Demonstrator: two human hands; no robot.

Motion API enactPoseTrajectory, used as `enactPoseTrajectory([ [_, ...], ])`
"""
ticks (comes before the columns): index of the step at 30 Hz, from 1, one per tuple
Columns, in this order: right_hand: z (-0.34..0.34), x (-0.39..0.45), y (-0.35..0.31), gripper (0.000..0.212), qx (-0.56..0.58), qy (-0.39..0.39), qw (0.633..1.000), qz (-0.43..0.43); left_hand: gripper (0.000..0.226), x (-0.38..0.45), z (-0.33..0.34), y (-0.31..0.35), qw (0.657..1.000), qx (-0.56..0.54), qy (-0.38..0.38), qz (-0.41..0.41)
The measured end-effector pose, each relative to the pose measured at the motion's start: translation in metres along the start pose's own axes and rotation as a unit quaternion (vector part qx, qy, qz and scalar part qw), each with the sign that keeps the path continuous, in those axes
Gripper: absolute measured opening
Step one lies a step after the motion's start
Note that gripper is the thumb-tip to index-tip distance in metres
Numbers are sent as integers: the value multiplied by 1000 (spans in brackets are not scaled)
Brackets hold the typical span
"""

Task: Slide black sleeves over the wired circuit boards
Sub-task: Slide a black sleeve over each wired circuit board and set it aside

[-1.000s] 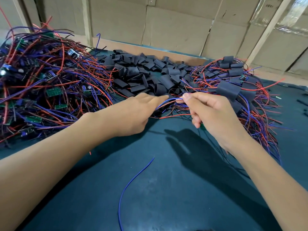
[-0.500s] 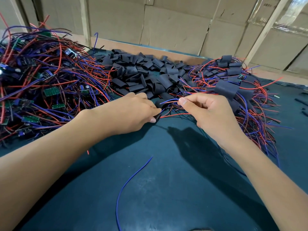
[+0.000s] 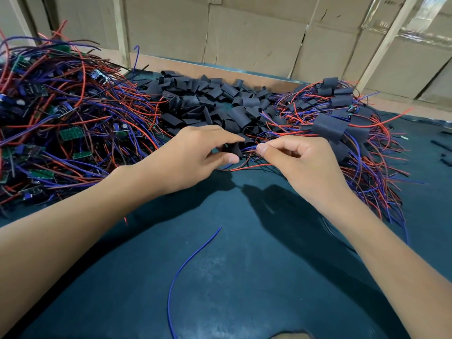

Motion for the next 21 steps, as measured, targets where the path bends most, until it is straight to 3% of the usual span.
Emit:
enactPoseTrajectory([
  [6, 10, -3, -3, 11, 0, -47, 999, -12, 12, -1, -6, 12, 999, -3, 43, 29],
  [10, 14, -1, 3, 3, -35, -105, 994, 11, 9, 2, -23, 8, 991, -6, 131, -6],
  [15, 3, -1, -5, 6, 36, -14, 999, -36, 13, -2, -48, -1, 962, 8, 271, -30],
  [17, 0, -1, -7, 4, 54, -5, 997, -47, 14, -3, -52, -2, 955, 9, 296, -36],
  [21, 0, -1, -3, 27, 95, -3, 995, -22, 13, -3, -54, -7, 951, 9, 305, -51],
])
Point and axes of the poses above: each hand's wrist, its own x-axis towards the middle knuckle, its own z-axis out of the palm, y = z × x, the point moved 4 cm from there along x, towards the middle knuckle, and after that the axes turned 5 degrees about -x, right-handed, at the moved point
